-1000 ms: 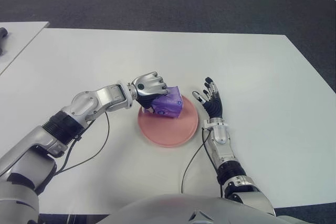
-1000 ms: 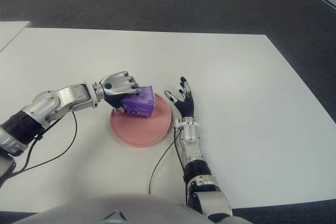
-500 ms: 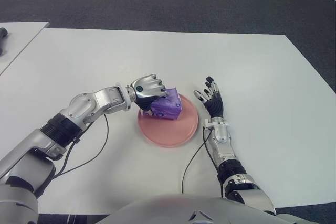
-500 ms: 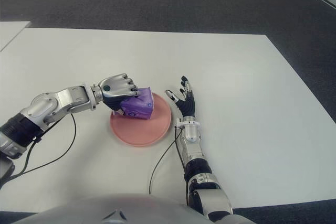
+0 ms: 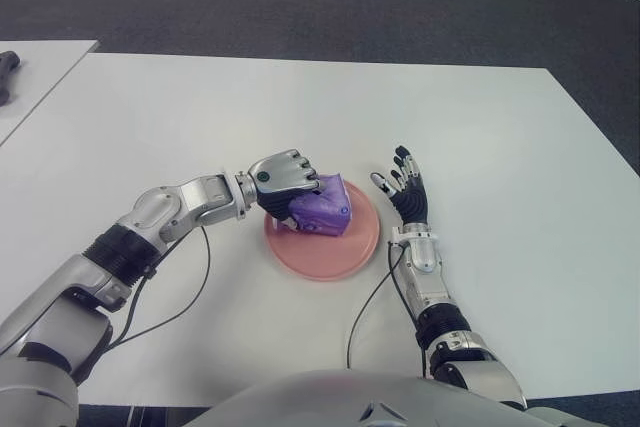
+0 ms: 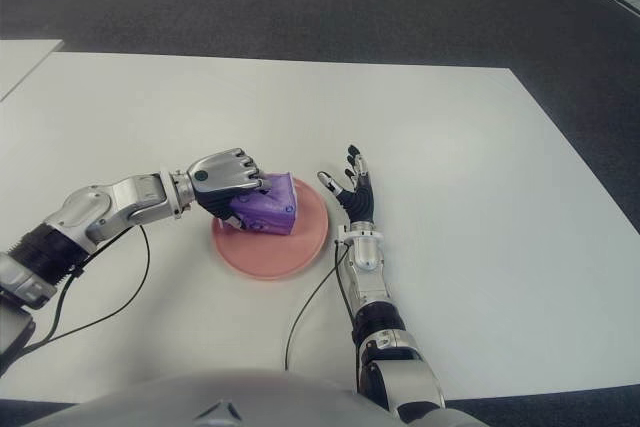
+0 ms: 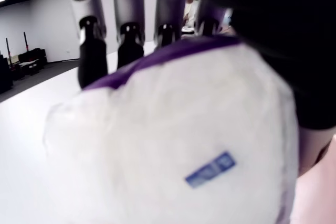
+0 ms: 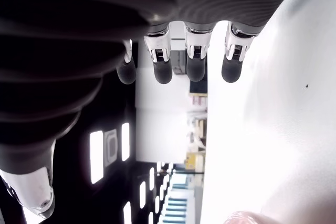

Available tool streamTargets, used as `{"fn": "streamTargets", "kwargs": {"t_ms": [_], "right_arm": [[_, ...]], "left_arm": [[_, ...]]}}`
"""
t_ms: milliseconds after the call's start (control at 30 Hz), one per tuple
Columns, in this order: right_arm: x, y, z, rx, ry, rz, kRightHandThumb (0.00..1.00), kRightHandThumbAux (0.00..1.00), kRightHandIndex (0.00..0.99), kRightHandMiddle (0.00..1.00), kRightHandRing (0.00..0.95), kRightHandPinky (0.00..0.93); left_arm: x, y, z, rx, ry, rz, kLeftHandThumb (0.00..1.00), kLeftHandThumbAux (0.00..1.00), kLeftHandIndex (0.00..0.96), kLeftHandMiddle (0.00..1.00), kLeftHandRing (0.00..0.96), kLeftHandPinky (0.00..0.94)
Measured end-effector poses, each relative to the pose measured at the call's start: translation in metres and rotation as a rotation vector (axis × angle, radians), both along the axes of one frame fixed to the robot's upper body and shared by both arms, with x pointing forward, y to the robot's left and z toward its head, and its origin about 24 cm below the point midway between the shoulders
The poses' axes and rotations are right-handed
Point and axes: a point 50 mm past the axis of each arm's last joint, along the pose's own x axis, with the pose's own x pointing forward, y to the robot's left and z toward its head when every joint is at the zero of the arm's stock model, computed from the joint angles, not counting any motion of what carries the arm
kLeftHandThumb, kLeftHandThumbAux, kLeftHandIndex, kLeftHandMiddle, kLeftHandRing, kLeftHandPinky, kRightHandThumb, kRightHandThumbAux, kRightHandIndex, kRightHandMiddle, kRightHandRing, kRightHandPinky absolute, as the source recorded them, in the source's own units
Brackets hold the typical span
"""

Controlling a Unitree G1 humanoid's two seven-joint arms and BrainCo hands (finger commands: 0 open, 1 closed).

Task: Put the tissue paper into the plate.

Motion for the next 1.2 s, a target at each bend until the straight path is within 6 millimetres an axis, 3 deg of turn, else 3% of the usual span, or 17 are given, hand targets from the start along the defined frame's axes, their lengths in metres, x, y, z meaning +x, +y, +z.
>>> {"fn": "streamTargets", "kwargs": {"t_ms": [67,133,267,900,1200], "right_arm": [[0.0,0.0,0.0,-0.001,-0.001,0.0,0.148,0.608,0.0,0.0,0.0,0.014],[0.0,0.0,0.0,-0.002,-0.001,-0.002,0.147,0.609,0.0,0.0,0.0,0.015],[0.0,0.0,0.0,-0.002,-0.001,-0.005,0.147,0.618,0.003,0.0,0.0,0.018],[0.001,-0.001,-0.001,0.002,0.007,0.0,0.163,0.641,0.02,0.01,0.0,0.031],[0.001,-0.002,-0.002,-0.004,-0.007,0.011,0.122,0.658,0.007,0.001,0.0,0.009]], "left_arm": [[0.0,0.0,-0.002,-0.027,0.032,-0.008,0.089,0.478,0.207,0.229,0.18,0.152],[-0.001,0.001,-0.003,-0.049,0.062,-0.011,0.045,0.443,0.134,0.142,0.095,0.078],[-0.001,0.002,-0.005,-0.06,0.107,-0.013,0.009,0.405,0.044,0.04,0.019,0.016],[-0.006,0.004,-0.004,-0.076,0.161,0.016,0.0,0.454,0.0,0.0,0.0,0.0],[-0.012,0.004,-0.011,-0.167,0.162,0.083,0.024,0.4,0.0,0.0,0.0,0.0]]}}
